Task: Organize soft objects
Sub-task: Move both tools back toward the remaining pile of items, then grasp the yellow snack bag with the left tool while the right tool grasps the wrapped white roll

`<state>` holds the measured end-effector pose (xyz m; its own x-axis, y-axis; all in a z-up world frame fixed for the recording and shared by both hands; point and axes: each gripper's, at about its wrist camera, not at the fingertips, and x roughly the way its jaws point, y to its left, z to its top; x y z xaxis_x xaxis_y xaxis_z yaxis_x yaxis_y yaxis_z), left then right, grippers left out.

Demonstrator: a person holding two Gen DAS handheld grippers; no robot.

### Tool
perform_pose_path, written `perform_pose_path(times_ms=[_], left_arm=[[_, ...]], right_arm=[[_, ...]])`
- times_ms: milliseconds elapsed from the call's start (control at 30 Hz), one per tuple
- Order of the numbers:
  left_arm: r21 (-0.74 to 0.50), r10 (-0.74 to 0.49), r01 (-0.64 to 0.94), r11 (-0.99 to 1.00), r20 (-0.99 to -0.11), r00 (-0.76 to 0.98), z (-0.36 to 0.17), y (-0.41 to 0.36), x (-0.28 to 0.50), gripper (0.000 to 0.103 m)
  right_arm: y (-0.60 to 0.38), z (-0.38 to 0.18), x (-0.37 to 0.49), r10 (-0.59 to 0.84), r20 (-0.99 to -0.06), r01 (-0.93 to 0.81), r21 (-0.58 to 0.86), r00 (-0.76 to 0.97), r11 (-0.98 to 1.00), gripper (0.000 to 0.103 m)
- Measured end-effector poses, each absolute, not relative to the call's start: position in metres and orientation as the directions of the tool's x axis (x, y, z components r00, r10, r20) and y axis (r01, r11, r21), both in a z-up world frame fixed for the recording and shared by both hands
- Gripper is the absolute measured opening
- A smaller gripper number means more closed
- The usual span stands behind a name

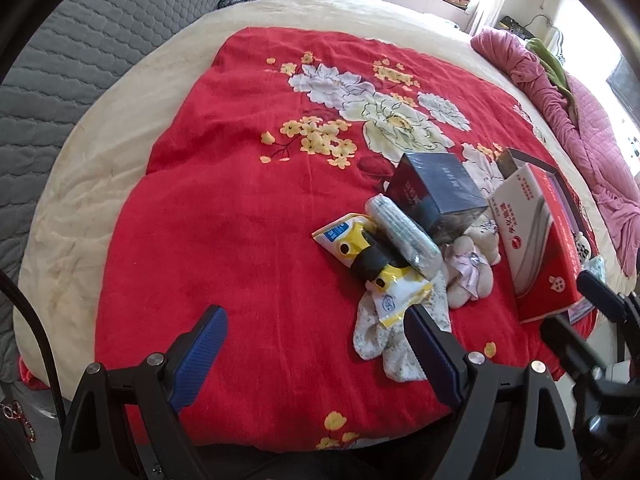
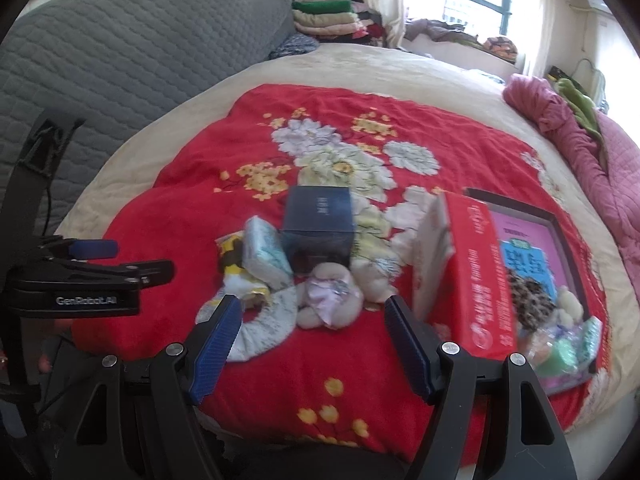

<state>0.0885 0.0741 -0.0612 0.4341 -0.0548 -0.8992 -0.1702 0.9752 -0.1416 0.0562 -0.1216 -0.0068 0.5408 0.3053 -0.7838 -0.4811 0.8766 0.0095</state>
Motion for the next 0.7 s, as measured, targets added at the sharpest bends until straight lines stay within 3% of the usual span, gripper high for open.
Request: perform_pose_path(times_ms=[600, 700], left_arm=[[-0.250, -0.167, -0.224, 0.942, -0.928, 0.332, -0.109, 0.102, 0.150, 0.089], [-0.262, -0.181, -0.224, 0.939, -0.927, 0.328, -0.111, 0.102, 0.155, 0.089]], right_arm=[[-0.055, -0.073, 0.105, 0.278, -0.808, -0.568, -0.084, 0.520, 0.819, 0.075], [-0.050, -0.081, 0.108, 0.274, -0.808, -0.582, -0.102, 0.522, 0.807, 0.068]])
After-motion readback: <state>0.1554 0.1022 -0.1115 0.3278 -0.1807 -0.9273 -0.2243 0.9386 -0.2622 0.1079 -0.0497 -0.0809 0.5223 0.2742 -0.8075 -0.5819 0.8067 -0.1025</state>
